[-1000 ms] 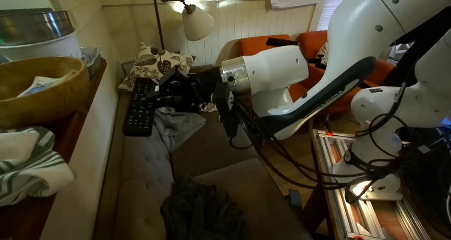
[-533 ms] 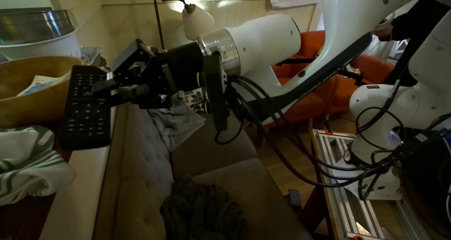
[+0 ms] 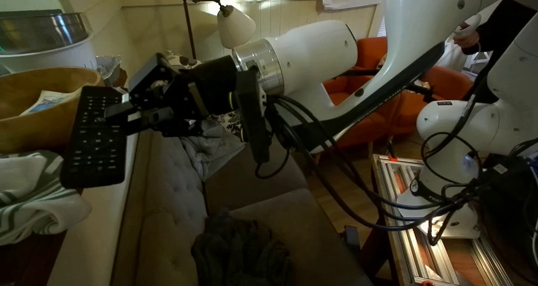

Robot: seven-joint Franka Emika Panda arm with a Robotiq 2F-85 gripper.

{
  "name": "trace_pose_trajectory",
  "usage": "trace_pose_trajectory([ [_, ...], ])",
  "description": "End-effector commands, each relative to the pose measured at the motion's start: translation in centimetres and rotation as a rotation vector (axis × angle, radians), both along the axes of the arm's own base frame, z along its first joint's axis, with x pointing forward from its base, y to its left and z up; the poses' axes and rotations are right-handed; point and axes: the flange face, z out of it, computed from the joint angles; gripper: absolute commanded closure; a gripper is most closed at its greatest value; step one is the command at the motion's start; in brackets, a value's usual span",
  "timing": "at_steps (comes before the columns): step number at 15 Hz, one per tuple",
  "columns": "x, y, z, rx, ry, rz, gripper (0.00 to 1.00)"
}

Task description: Take the remote controller off of the couch and put it on the shelf

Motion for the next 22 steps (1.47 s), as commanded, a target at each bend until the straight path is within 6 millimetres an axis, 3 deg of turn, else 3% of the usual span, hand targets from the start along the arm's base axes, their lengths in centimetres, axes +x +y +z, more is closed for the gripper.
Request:
trace_pose_trajectory([
  [1, 1.4, 0.2, 2.2, 0.138, 0.013, -0.028, 0.93],
  [4, 2.4, -1.1, 2.3, 0.198, 0.09, -0.052, 0.93],
  [6, 4.8, -1.0, 1.5, 0.219, 0.141, -0.181, 0.93],
  [7, 2.9, -1.7, 1.1, 0.184, 0.115, -0.11, 0.7],
  [9, 4.0, -2.0, 0.8, 0.184, 0.141, -0.161, 0.7],
  [12, 4.0, -1.2, 1.1, 0.179, 0.141, -0.162, 0.7],
  [13, 4.0, -1.3, 1.1, 0.191, 0.146, -0.169, 0.93],
  [16, 4.6, -0.6, 0.4, 0.266, 0.201, -0.164, 0.93],
  [22, 7.2, -2.0, 3.7, 0.483, 0.176, -0.096, 0.93],
])
